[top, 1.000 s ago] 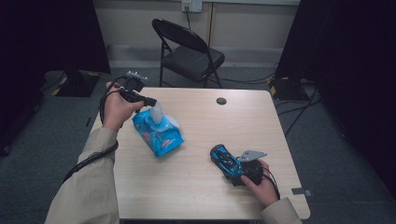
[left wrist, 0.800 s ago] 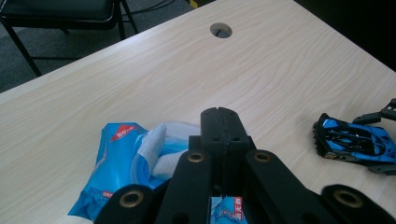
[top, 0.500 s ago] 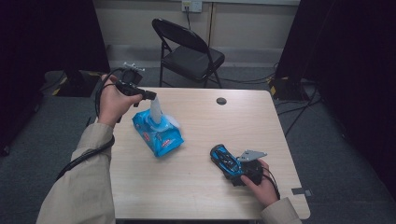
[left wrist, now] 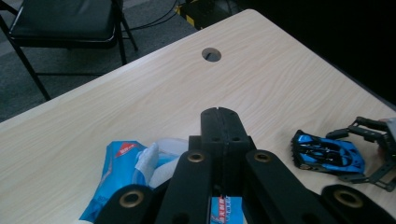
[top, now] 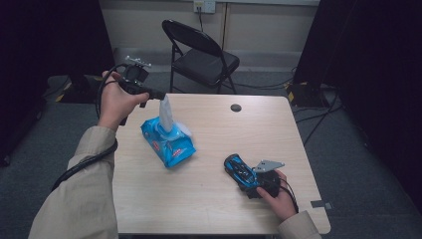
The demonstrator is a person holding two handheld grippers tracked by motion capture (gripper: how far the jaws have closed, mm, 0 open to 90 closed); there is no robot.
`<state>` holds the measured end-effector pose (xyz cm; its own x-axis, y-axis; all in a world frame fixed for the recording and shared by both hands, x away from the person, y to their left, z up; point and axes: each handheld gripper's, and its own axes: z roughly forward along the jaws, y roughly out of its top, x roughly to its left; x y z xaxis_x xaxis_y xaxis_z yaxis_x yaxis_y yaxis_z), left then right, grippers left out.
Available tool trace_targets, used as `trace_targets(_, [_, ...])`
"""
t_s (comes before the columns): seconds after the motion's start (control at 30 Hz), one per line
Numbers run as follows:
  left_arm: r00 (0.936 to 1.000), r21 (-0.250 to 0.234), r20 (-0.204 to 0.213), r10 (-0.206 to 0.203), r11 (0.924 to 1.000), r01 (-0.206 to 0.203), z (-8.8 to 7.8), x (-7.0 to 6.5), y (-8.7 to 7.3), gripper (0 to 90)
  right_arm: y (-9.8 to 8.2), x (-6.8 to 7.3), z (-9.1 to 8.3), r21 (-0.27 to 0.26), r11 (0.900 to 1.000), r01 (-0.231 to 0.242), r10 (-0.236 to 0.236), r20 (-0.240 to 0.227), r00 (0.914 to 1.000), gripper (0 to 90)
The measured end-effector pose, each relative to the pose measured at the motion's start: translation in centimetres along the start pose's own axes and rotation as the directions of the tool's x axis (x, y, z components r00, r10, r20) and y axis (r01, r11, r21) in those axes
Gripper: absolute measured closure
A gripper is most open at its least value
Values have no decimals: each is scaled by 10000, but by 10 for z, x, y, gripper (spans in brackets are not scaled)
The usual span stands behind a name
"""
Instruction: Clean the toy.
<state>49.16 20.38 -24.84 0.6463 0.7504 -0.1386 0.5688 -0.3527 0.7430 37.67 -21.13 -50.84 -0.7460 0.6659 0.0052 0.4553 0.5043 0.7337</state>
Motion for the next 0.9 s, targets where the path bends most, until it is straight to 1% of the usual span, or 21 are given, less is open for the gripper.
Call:
trace_targets(0.03, [10000, -68, 31, -29, 10000, 30, -2, -1, 2, 900, 0, 0, 0, 0, 10000, 1, -1, 0, 10000, 138])
trace_targets(0.07, [9999, -242, 113, -75, 9997, 78, -7, -1, 6, 900, 0, 0, 0, -2, 10000, 3, -3, 2, 10000, 138])
trace_targets(0.1, [9999, -242, 113, -75, 9997, 78, -7, -1, 6, 900, 0, 0, 0, -1, 10000, 1, -1, 2, 10000, 138])
trace_targets(0.13, [9999, -349, 90, -56, 9994, 59, -10, -2, 8, 900, 0, 0, 0, -1, 10000, 1, -1, 2, 10000, 138])
trace_targets(0.17, [9998, -470, 171, -66, 9989, 74, -14, -3, 11, 900, 0, 0, 0, -2, 10000, 2, -2, 2, 10000, 138])
trace_targets(0.2, [9997, -510, 247, -53, 9987, 66, -17, -4, 13, 900, 0, 0, 0, -1, 10000, 1, -1, 0, 10000, 138])
trace_targets(0.27, [9996, -577, 267, -27, 9983, 42, -20, -7, 16, 900, 0, 0, 0, -1, 10000, 0, 0, 2, 10000, 138])
trace_targets(0.3, [9993, -632, 378, -40, 9980, 64, -22, -8, 17, 900, 0, 0, 0, -1, 10000, 0, 0, 1, 10000, 138])
trace_targets(0.37, [9989, -658, 461, -2, 9978, 33, -24, -11, 18, 900, 0, 0, 0, -1, 10000, 3, -3, 2, 10000, 138])
trace_targets(0.4, [9985, -691, 540, -13, 9976, 51, -24, -13, 18, 900, 0, 0, 0, 0, 10000, 2, -2, 3, 10000, 138])
trace_targets(0.43, [9985, -713, 543, 54, 9975, -15, -25, -15, 18, 900, 0, 0, 0, 0, 10000, 1, -1, 2, 10000, 138])
trace_targets(0.5, [9973, -662, 722, 112, 9978, -64, -25, -19, 17, 900, 0, 0, 0, 0, 10000, -2, 2, 2, 10000, 138])
trace_targets(0.6, [9962, -679, 820, 289, 9974, -234, -24, -26, 17, 900, 0, 0, 0, 1, 10000, 2, -2, 3, 10000, 138])
trace_targets(0.63, [9949, -710, 953, 337, 9971, -270, -24, -31, 17, 900, 0, 0, 0, 0, 10000, 2, -2, 2, 10000, 138])
trace_targets(0.67, [9949, -710, 953, 337, 9971, -270, -24, -31, 17, 900, 0, 0, 0, 0, 10000, 2, -2, 2, 10000, 138])
trace_targets(0.7, [9940, -719, 1014, 406, 9968, -334, -24, -34, 17, 900, 0, 0, 0, 0, 10000, 2, -2, 4, 10000, 138])
trace_targets(0.77, [9917, -761, 1202, 463, 9964, -373, -23, -39, 17, 900, 0, 0, 0, 0, 10000, 2, -2, 4, 10000, 138])
trace_targets(0.83, [9896, -705, 1282, 647, 9959, -560, -20, -46, 16, 900, 0, 0, 0, 0, 10000, 1, -1, 3, 10000, 138])
trace_targets(0.9, [9886, -715, 1321, 716, 9955, -625, -20, -48, 15, 900, 0, 0, 0, 1, 10000, 1, -1, 4, 10000, 138])
